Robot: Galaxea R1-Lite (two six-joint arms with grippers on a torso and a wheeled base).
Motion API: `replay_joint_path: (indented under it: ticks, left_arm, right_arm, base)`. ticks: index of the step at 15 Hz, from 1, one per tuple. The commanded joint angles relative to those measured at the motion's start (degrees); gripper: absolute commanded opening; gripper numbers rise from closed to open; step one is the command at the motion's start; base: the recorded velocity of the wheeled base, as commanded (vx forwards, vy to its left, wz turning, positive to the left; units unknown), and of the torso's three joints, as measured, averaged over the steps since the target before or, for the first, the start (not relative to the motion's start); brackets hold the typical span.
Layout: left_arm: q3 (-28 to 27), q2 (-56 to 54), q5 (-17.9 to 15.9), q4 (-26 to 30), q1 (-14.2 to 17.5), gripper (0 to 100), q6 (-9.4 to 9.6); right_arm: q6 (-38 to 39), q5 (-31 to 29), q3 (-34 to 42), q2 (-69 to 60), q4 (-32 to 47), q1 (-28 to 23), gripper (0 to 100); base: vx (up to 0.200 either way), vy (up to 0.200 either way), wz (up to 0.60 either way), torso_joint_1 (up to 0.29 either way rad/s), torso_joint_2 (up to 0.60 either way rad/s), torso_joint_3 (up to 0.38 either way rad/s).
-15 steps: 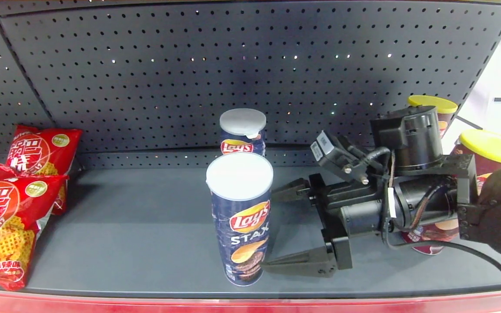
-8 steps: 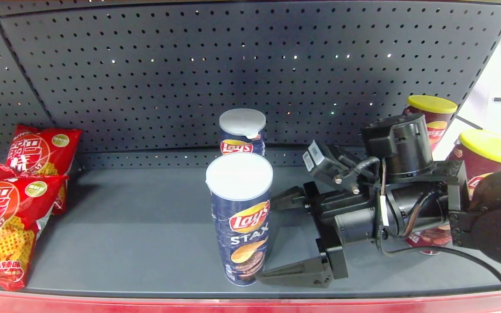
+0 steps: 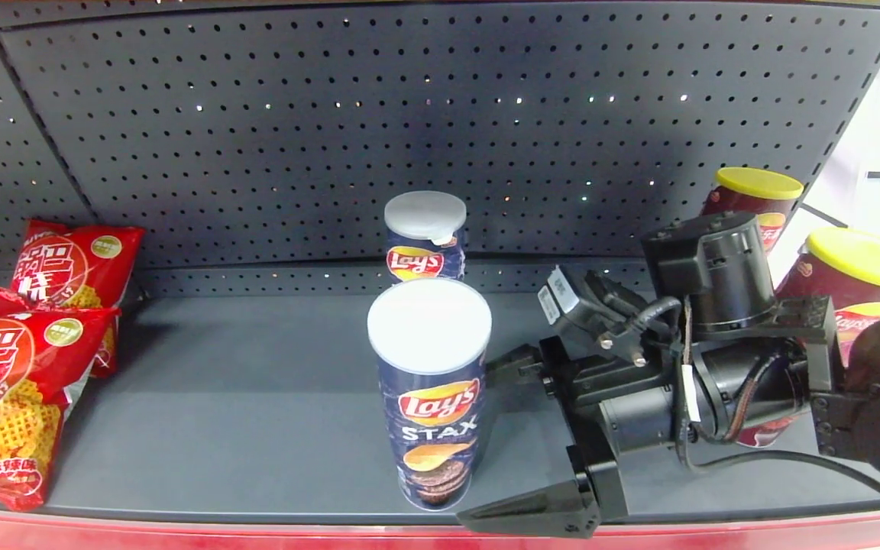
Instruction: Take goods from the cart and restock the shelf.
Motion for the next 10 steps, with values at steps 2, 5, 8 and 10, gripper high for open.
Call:
replay_joint_path:
  ticks: [2, 5, 8, 10]
  left_arm:
    - [0.01, 0.11, -0.03, -0.01, 0.02, 100, -0.02]
    - [0.01, 0.02, 0.06, -0.01, 0.02, 100, -0.02]
    - [0.01, 0.02, -0.03, -0.01, 0.02, 100, -0.02]
    - [0.01, 0.11, 0.06, -0.01, 0.02, 100, 0.07]
  right_arm:
    - [-0.03, 0.02, 0.57, -0.51, 0.01, 0.0, 100]
    - [-0.03, 0.02, 0.84, -0.51, 0.01, 0.0, 100]
    - [-0.03, -0.24, 1.45, -0.33, -0.08, -0.26, 100]
    - [-0.03, -1.12, 2.42, -0.42, -0.26, -2.02, 100]
  base:
    - [0.0, 0.0, 0.0, 0.0, 0.0, 0.0]
    - [0.0, 0.0, 0.0, 0.0, 0.0, 0.0]
    - [0.0, 0.0, 0.0, 0.0, 0.0, 0.0]
    - [0.0, 0.0, 0.0, 0.0, 0.0, 0.0]
